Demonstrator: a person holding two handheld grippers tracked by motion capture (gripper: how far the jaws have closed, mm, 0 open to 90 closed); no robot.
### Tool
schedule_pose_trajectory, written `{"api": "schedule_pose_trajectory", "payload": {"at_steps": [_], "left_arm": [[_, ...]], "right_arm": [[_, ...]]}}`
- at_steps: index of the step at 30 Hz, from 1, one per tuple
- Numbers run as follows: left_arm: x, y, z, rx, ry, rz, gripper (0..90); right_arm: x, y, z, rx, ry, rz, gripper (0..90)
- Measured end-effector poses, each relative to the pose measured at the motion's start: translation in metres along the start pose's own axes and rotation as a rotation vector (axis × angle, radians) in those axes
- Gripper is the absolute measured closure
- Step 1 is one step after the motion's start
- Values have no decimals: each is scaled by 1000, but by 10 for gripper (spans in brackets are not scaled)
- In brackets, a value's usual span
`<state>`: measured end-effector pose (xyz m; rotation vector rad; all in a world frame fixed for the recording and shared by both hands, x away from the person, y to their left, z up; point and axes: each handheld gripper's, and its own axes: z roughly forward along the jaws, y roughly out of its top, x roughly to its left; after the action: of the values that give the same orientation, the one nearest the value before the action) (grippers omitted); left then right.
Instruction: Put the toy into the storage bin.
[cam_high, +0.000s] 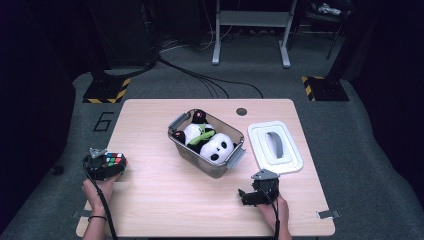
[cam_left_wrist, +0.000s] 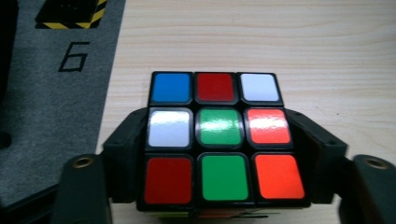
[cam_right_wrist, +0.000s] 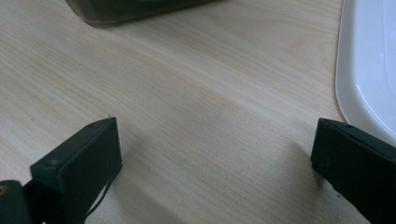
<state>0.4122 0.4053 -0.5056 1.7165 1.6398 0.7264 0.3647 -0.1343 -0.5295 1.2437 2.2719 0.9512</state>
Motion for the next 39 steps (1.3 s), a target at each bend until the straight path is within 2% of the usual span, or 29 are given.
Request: {"api": "schedule_pose_trajectory", "payload": {"at_steps": [7,19,22,24,25,28,33,39], "left_arm": [[0,0,0,-2,-1,24,339],[-8,3,-3,-7,-51,43,341],[-13,7,-7,-14,-66,51,341],[-16,12,-12,-23,-80,72,342],[-18,14,-13,-39,-81,68,341],[-22,19,-16,-29,-97,84,341],[-31,28,-23,-58,-114,106,342],[-38,42,-31,-57,-144,133,341]], "right_arm": [[-1,0,0,-1,0,-5,9],[-1,0,0,-1,0,-6,10],[0,0,0,-1,0,-1,11],[0,0,0,0,0,0,10],[0,0,0,-2,1,-4,10],[-1,0,0,-1,1,-5,11],[0,0,0,-1,-1,0,11],[0,0,0,-2,0,0,11]]}}
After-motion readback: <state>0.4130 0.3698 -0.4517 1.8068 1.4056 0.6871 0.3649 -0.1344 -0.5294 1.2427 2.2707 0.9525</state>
